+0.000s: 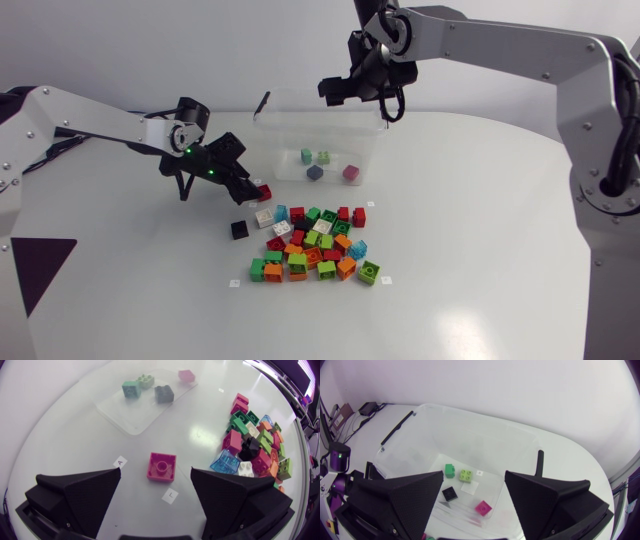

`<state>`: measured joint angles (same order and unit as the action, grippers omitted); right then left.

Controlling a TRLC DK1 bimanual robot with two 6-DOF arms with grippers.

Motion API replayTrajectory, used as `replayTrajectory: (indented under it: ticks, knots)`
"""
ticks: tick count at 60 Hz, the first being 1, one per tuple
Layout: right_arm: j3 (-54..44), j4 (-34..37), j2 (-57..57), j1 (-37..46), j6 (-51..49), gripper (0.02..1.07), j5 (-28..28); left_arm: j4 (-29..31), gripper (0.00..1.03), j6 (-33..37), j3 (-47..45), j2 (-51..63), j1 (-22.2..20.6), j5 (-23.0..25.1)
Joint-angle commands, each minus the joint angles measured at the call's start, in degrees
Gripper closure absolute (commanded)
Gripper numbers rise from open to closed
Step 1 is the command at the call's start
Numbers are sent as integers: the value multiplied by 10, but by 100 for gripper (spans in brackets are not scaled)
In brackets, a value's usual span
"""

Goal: Place the duplo bricks in the container

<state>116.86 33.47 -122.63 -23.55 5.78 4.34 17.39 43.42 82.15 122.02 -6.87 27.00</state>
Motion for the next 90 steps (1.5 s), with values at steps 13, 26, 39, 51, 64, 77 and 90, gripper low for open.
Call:
replayTrajectory:
  ticks: [13,26,39,51,64,77,90]
  knots:
    - [-200,-28,155,-12,-1,7,1,20,6,42,47,52,-7,11]
    - [-344,-34,253,-10,5,7,-1,23,7,48,64,74,-11,13]
    - [-455,-27,307,-19,10,7,2,26,20,46,75,85,-22,13]
    - [-499,-5,295,-27,19,7,5,48,52,47,79,88,-24,17]
    - [-503,-10,230,-33,38,7,5,81,80,48,79,77,-21,16]
    - [-446,-2,138,-33,57,12,5,111,83,59,54,34,-10,17]
    - [-399,4,92,-35,83,16,4,107,84,49,-1,-56,-9,32]
